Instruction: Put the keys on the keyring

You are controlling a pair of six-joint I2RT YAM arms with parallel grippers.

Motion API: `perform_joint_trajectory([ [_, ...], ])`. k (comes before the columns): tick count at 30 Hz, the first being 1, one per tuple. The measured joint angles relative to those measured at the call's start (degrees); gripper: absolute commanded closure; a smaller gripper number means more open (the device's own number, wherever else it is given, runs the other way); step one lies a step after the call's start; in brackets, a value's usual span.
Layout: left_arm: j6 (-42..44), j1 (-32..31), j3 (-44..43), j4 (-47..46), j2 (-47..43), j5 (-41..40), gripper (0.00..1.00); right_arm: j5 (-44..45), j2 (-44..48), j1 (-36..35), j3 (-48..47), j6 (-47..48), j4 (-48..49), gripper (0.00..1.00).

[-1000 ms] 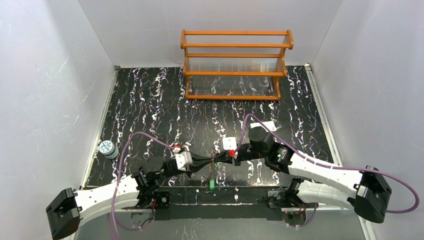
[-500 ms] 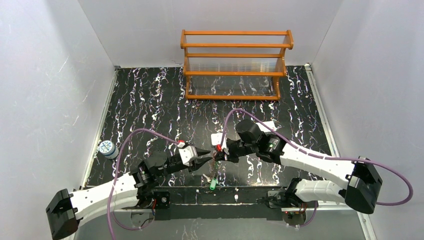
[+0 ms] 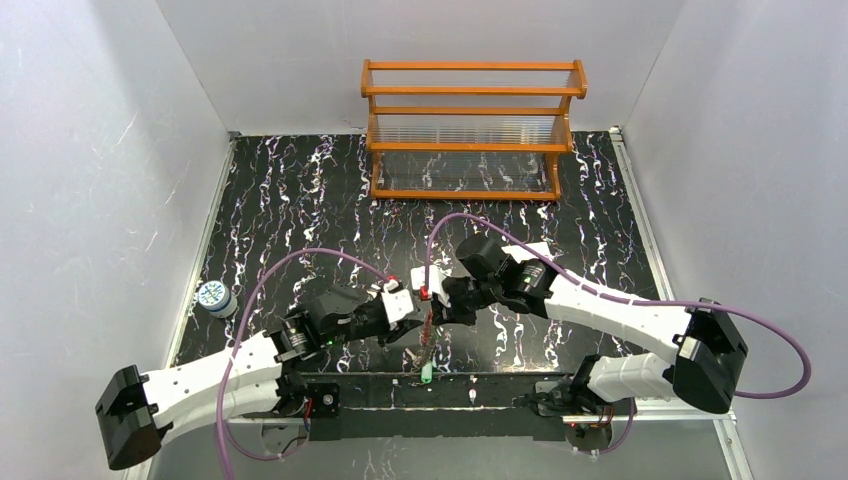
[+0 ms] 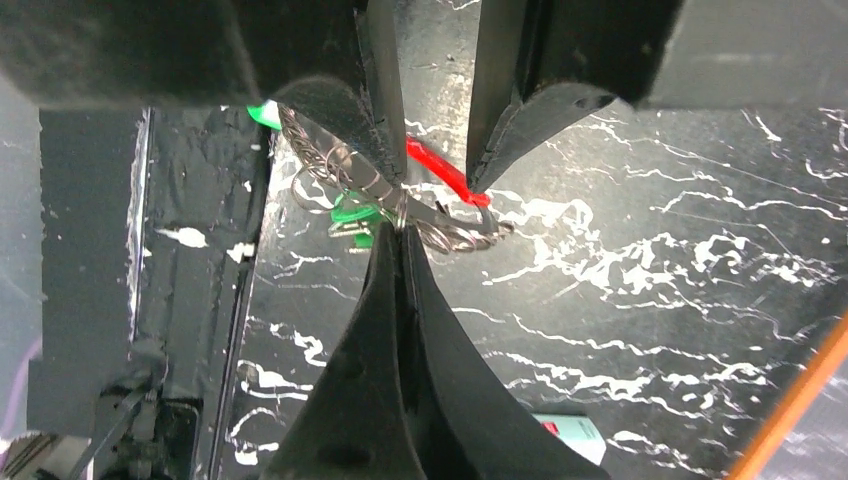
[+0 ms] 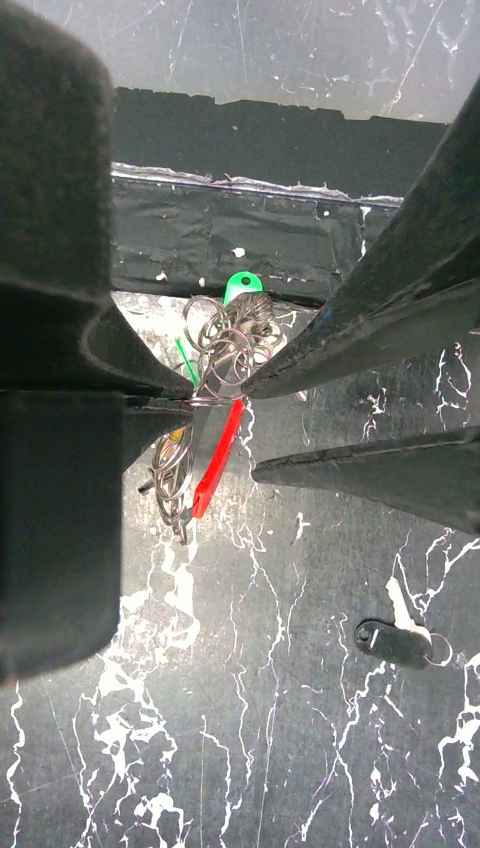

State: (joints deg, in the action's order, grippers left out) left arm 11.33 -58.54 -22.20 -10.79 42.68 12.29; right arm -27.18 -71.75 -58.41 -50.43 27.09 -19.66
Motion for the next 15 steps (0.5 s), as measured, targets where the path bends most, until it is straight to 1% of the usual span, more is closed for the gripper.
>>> perform_joint_trajectory([
  [7,0.26,-0.09,-0.09,0.28,4.15,2.03,0.73,-0.09,-0.48,0.2,-0.04,0.07,-0.63,0.99],
  [15,-0.2,-0.02,-0.09,-2.97,6.75,4.04,0.78,-1.53,-0.48,1.01,-0.04,0.17,-1.27,0.99],
])
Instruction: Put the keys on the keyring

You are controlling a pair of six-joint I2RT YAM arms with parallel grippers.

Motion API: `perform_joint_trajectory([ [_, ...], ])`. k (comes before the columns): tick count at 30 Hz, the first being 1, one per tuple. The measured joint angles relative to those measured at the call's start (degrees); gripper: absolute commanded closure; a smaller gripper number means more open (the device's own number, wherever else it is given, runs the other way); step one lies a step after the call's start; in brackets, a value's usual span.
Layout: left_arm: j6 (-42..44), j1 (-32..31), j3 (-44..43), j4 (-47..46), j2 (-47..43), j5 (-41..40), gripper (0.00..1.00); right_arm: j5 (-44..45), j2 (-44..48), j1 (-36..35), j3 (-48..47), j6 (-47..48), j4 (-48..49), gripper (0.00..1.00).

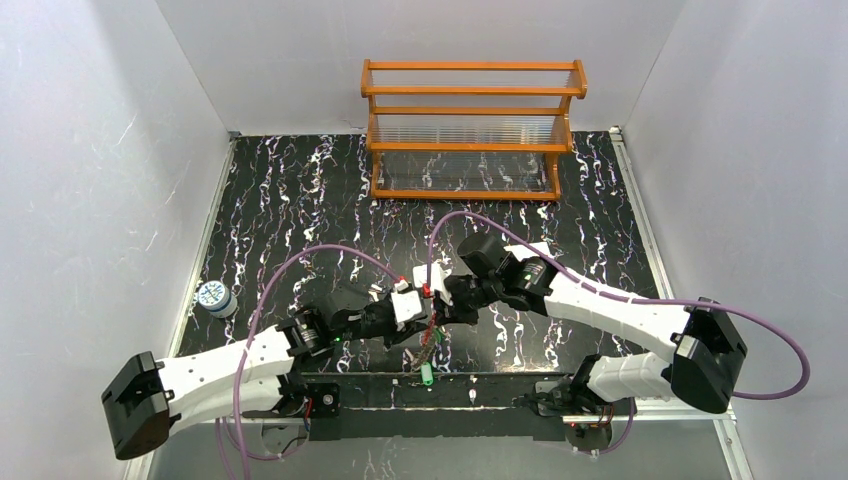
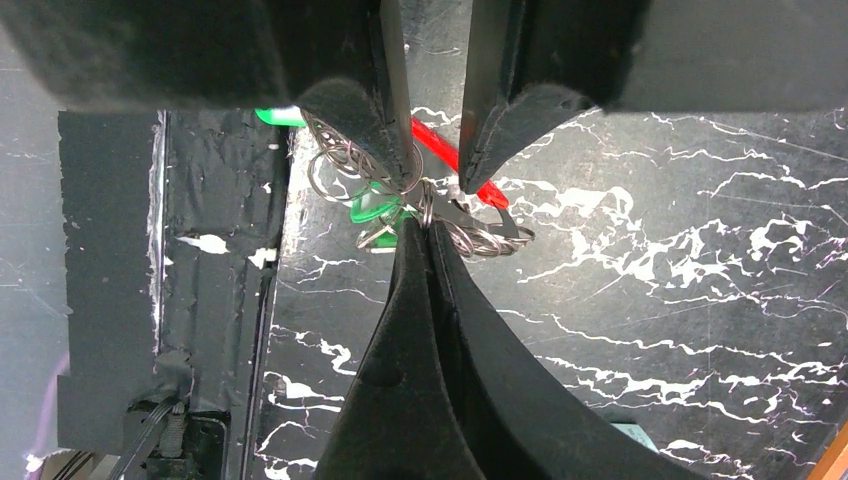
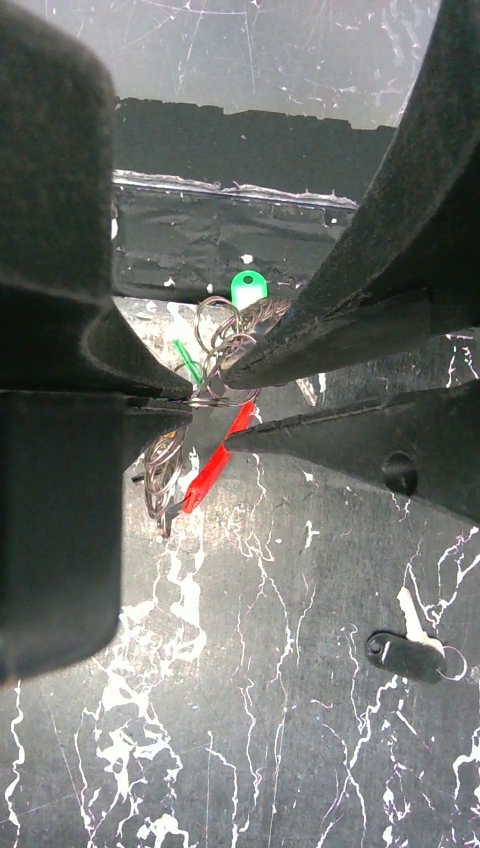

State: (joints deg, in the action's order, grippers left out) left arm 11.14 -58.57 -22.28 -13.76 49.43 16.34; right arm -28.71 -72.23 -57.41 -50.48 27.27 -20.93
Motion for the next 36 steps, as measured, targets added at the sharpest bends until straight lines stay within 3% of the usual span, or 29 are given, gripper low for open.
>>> perform_joint_trajectory([
  [15,-1.11,0.11,1.07,-6.25,2.58,1.2,1.0,-0.72,0.31,0.42,0.0,0.02,-0.13,0.99],
  [20,-1.11,0.15,1.18,-7.06,3.23,1.2,1.0,-0.52,0.39,0.57,0.0,0.0,-0.46,0.99],
  [21,-1.11,0.17,1.18,-7.15,3.28,1.18,1.0,-0.39,0.42,0.57,0.0,-0.02,-0.48,0.97],
  [29,-1.31,0.04,1.38,-6.45,2.01,-1.51,1.0,2.86,1.95,-0.04,0.44,-1.46,2.19,0.57],
  [32,-1.64,-0.07,2.89,-6.38,-0.66,-3.19,1.0,4.94,5.53,-0.61,3.08,-2.38,6.4,0.52],
  [36,-2.86,-0.07,6.08,-7.8,-6.12,-4.98,1.0,6.88,12.39,-0.85,8.85,-3.58,12.41,0.54],
])
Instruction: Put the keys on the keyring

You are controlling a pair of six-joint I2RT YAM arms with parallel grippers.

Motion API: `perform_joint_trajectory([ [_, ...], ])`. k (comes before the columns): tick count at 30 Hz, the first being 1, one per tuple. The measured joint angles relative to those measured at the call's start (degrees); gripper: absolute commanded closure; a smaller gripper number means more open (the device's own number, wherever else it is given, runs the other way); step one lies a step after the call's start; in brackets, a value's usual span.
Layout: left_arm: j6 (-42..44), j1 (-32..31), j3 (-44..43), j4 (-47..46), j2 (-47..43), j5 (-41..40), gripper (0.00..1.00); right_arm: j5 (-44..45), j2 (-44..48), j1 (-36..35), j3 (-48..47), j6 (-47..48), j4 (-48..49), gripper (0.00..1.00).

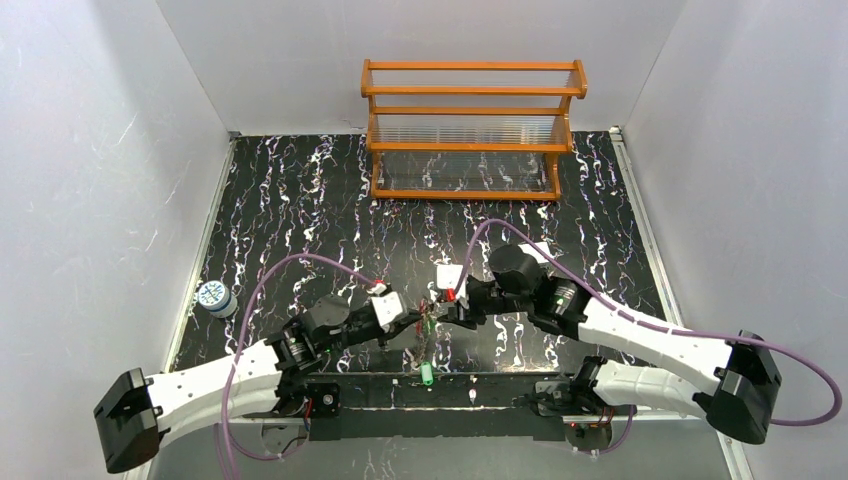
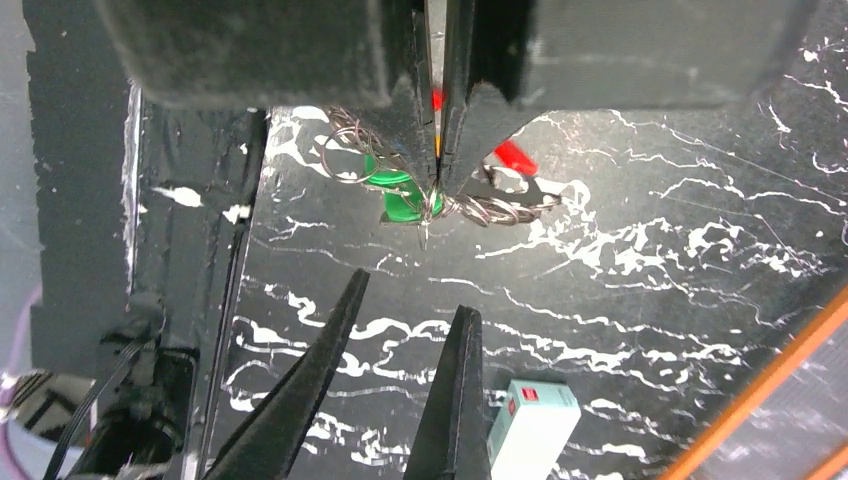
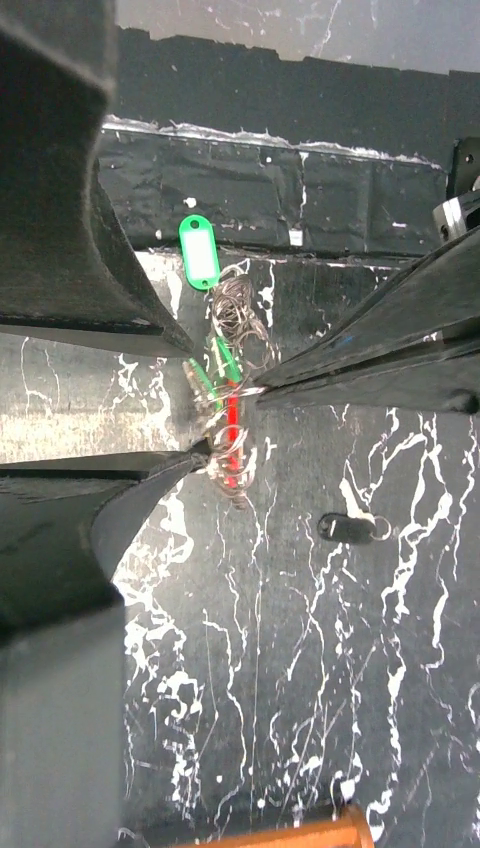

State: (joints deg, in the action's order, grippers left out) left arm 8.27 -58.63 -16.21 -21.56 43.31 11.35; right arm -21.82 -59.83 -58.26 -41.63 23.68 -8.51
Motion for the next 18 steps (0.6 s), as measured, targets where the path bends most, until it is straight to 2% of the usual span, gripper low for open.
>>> perform_joint_trajectory([
  [8,-3.52,0.0,8.44,-11.74,-8.96,-0.31,1.0,-1.25,3.78,0.02,4.04,-1.14,7.39,0.61],
  [14,-4.68,0.0,10.27,-17.03,-10.84,1.25,1.0,-3.28,4.26,0.02,4.04,-1.68,9.62,0.62],
  [18,-4.92,0.0,10.27,-19.06,-10.69,2.14,1.0,-4.52,4.37,0.02,4.04,-2.08,10.19,0.67],
])
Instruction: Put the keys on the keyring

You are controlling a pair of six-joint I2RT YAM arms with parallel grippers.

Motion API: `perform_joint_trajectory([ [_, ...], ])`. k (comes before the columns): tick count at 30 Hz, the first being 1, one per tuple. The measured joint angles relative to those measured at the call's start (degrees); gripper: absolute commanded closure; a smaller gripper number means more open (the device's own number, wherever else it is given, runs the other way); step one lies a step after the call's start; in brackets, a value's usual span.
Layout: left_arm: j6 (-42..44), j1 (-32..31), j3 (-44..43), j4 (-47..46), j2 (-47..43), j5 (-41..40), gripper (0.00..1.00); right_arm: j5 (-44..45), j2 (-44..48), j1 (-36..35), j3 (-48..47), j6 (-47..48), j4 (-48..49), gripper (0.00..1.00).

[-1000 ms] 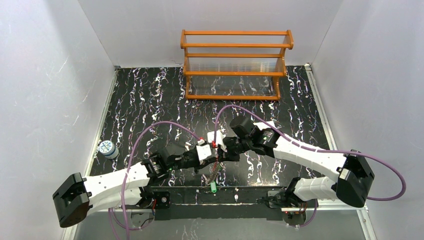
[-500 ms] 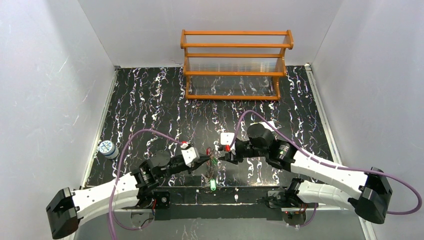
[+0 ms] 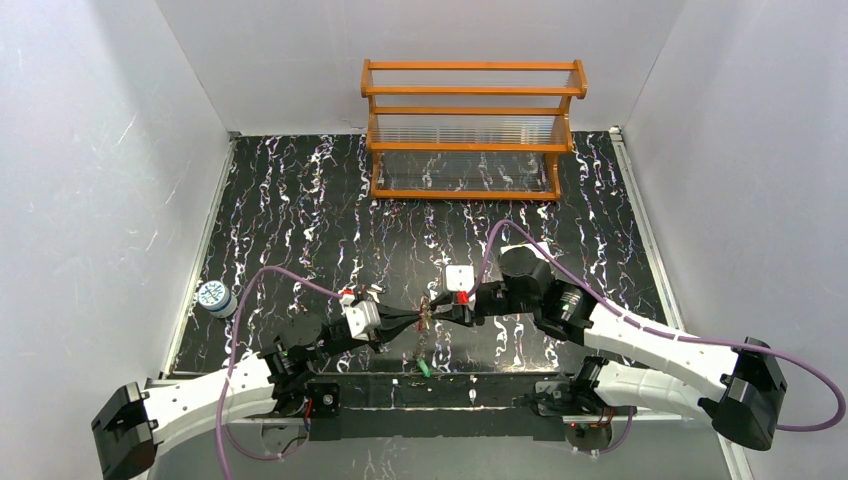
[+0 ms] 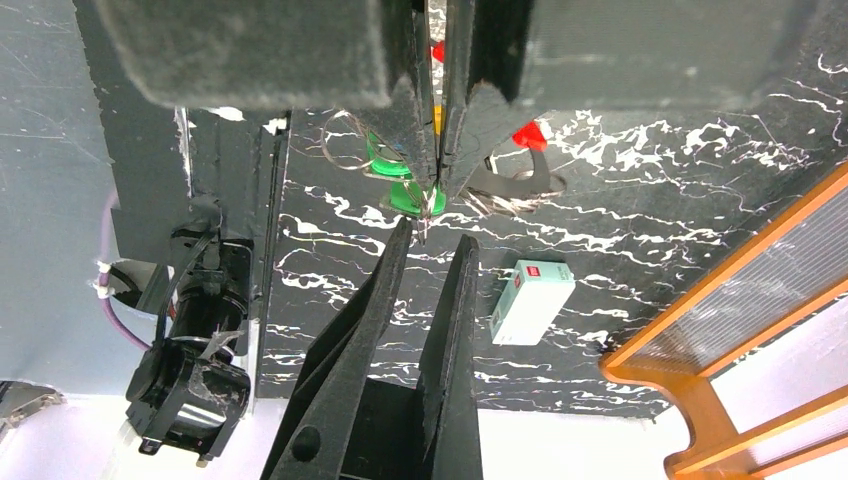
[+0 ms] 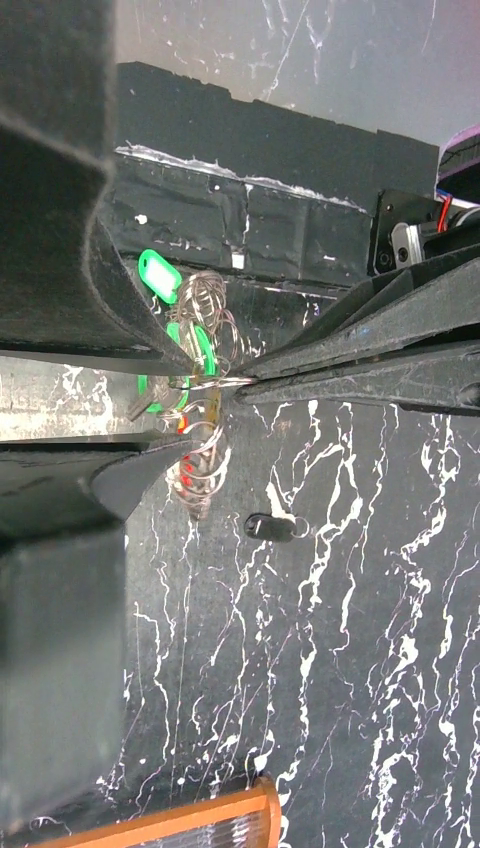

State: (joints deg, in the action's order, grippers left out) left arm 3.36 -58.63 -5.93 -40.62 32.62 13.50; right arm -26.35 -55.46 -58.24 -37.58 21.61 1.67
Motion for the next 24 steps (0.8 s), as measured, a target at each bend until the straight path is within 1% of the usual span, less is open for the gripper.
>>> perform_joint_trajectory([
  [7,-0.02,0.0,0.0,-0.94,1.7,0.94,1.0,-1.55,-0.48,-0.02,-0.02,-0.35,-0.02,0.91],
  [11,-0.02,0.0,0.0,-0.98,1.68,0.92,1.0,-1.97,-0.63,-0.02,-0.02,-0.33,-0.17,0.99],
  [24,0.0,0.0,0.0,-0.96,0.15,0.83,1.0,-2.21,-2.27,-0.02,-0.02,0.37,-0.2,0.99],
])
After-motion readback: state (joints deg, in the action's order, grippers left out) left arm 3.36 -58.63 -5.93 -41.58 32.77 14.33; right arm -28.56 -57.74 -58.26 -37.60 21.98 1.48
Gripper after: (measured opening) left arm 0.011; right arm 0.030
